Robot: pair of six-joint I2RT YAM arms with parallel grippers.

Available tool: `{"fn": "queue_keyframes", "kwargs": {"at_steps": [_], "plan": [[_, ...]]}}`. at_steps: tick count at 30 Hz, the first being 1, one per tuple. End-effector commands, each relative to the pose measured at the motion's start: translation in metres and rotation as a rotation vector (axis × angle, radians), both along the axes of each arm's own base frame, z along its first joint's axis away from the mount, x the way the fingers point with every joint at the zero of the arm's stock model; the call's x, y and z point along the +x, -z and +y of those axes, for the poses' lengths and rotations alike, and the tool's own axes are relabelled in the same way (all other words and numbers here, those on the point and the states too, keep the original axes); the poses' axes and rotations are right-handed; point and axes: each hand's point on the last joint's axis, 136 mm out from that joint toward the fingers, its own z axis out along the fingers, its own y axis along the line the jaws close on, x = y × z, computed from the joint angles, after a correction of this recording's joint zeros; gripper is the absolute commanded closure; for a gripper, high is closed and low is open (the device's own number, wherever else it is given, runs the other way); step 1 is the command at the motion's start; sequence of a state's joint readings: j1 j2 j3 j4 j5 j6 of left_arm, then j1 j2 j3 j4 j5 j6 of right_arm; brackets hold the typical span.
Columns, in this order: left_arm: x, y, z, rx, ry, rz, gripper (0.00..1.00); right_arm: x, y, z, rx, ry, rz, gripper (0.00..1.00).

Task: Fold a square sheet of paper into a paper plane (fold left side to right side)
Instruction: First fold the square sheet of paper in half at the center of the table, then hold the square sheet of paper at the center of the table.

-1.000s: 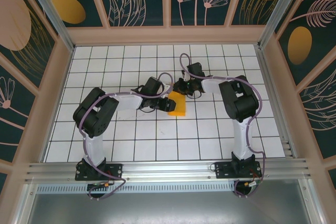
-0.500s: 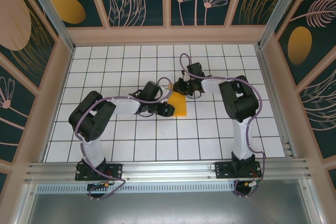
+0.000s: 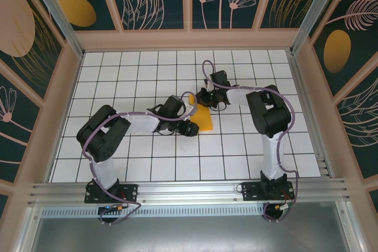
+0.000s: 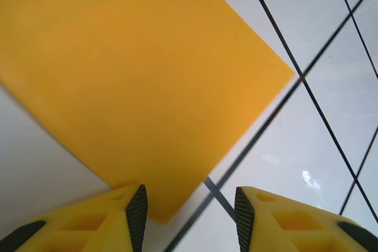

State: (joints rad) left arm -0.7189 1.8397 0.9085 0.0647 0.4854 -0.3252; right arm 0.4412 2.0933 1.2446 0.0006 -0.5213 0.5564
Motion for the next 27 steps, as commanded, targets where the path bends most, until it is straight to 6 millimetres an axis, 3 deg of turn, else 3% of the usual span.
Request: {"fn": "queue_keyframes", "kwargs": {"at_steps": [1,8,12,17,20,23,27], "plan": [[-0.071,0.035,0.018,0.122,0.094,0.244,0.53,-0.036,0.054,-0.029,-0.155,0.036,0.164,0.86],[-0.078,0.032,0.021,0.12,0.105,0.251,0.53,-0.035,0.053,-0.028,-0.15,0.036,0.16,0.86],[-0.072,0.014,0.014,0.082,0.109,0.21,0.53,-0.035,0.053,-0.028,-0.151,0.035,0.162,0.86],[-0.034,-0.047,0.004,-0.051,0.041,0.082,0.52,-0.036,0.052,-0.027,-0.147,0.033,0.158,0.86],[-0.002,-0.069,0.009,-0.104,-0.033,0.033,0.51,-0.035,0.05,-0.026,-0.141,0.033,0.155,0.86],[0.017,-0.072,0.003,-0.106,-0.032,0.014,0.51,-0.034,0.048,-0.025,-0.14,0.03,0.152,0.86],[0.031,-0.049,-0.009,-0.082,-0.02,0.043,0.51,-0.034,0.047,-0.024,-0.136,0.03,0.151,0.86]]}}
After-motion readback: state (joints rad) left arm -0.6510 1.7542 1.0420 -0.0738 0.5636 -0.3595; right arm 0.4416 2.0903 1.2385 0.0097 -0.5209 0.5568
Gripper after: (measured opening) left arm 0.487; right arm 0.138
